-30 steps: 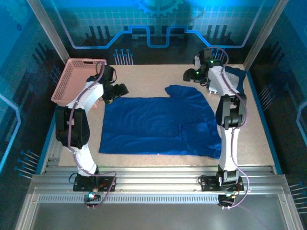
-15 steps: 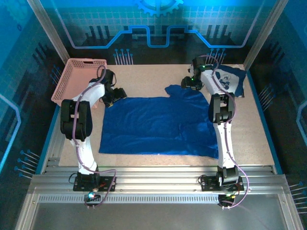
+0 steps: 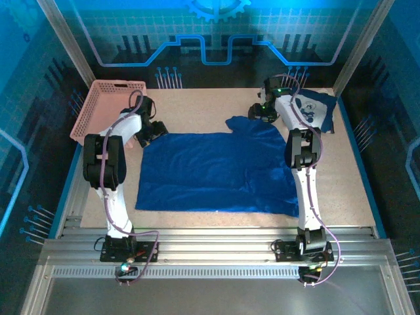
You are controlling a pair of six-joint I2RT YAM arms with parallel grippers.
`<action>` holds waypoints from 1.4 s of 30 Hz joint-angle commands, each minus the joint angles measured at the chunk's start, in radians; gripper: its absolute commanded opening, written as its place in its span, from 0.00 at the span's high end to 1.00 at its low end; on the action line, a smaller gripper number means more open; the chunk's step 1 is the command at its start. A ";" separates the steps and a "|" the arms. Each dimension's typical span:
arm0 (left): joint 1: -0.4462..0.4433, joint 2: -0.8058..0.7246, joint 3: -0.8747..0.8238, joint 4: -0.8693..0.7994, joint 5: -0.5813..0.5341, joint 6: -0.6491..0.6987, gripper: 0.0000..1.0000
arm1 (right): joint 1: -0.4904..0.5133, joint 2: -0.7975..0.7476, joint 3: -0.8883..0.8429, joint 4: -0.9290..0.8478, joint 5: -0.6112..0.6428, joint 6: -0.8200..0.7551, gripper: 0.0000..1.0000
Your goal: Fold and stack the t-shirts
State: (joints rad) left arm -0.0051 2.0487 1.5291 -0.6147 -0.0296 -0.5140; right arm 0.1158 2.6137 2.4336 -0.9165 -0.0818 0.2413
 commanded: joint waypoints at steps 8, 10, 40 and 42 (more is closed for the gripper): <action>0.013 0.123 0.176 -0.045 -0.098 0.054 0.27 | 0.013 -0.047 -0.093 -0.007 -0.033 0.003 0.36; 0.016 0.150 0.200 -0.056 -0.094 0.060 0.27 | 0.016 -0.063 -0.127 0.006 -0.035 0.001 0.36; 0.014 0.092 0.133 -0.043 0.034 0.153 0.98 | -0.031 0.100 0.178 -0.052 -0.024 0.089 0.37; 0.014 0.077 0.122 -0.036 0.045 0.154 1.00 | -0.033 0.117 0.191 -0.059 -0.035 0.102 0.37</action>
State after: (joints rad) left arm 0.0147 2.1918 1.6733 -0.6632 -0.0246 -0.3820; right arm 0.0956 2.6820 2.5824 -0.9230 -0.0868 0.3073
